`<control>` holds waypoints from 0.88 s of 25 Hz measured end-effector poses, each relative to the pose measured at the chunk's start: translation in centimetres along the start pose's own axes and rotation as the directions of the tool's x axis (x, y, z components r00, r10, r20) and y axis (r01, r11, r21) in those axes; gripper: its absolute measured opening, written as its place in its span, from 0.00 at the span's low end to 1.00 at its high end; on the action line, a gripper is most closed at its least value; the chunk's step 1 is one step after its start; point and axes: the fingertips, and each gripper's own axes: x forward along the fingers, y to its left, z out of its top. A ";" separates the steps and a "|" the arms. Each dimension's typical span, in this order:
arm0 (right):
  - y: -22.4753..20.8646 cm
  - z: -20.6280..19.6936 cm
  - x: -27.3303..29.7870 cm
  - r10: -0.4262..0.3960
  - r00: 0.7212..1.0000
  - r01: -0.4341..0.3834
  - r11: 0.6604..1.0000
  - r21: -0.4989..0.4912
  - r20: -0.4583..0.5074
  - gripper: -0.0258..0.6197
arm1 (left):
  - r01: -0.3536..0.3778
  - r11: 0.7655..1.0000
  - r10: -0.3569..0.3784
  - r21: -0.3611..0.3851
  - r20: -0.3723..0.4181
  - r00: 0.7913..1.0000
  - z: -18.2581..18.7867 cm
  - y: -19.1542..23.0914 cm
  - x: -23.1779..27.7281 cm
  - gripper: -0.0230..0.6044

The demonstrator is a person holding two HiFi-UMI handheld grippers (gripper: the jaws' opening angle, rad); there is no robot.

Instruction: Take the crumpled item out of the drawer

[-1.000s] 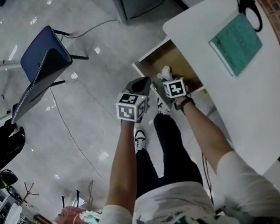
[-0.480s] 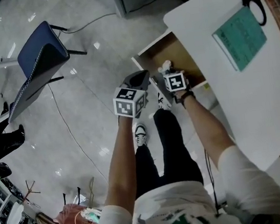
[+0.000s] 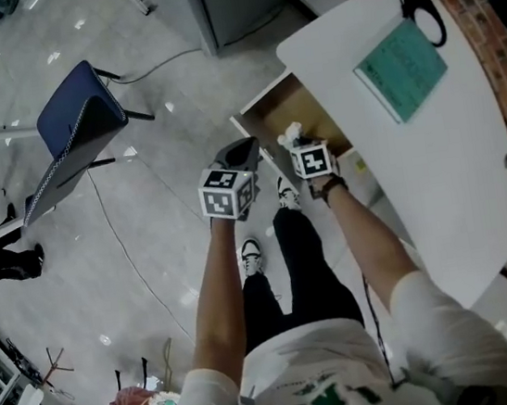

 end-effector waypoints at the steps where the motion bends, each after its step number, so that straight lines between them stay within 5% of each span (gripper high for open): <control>1: 0.2 0.2 -0.8 -0.005 1.000 0.005 1.000 0.005 0.008 0.07 | 0.002 1.000 -0.002 0.003 0.005 1.000 0.3 -0.3 -0.5 0.03; 14: 4.0 0.4 -12.5 -0.047 0.984 0.031 0.995 0.094 0.175 0.06 | 0.003 0.999 -0.008 0.047 0.103 0.995 3.2 -4.5 -9.6 0.03; 22: 6.6 1.8 -22.1 -0.077 0.914 0.043 0.995 0.093 0.398 0.06 | -0.019 0.993 -0.008 0.119 0.224 0.975 5.4 -8.2 -17.1 0.03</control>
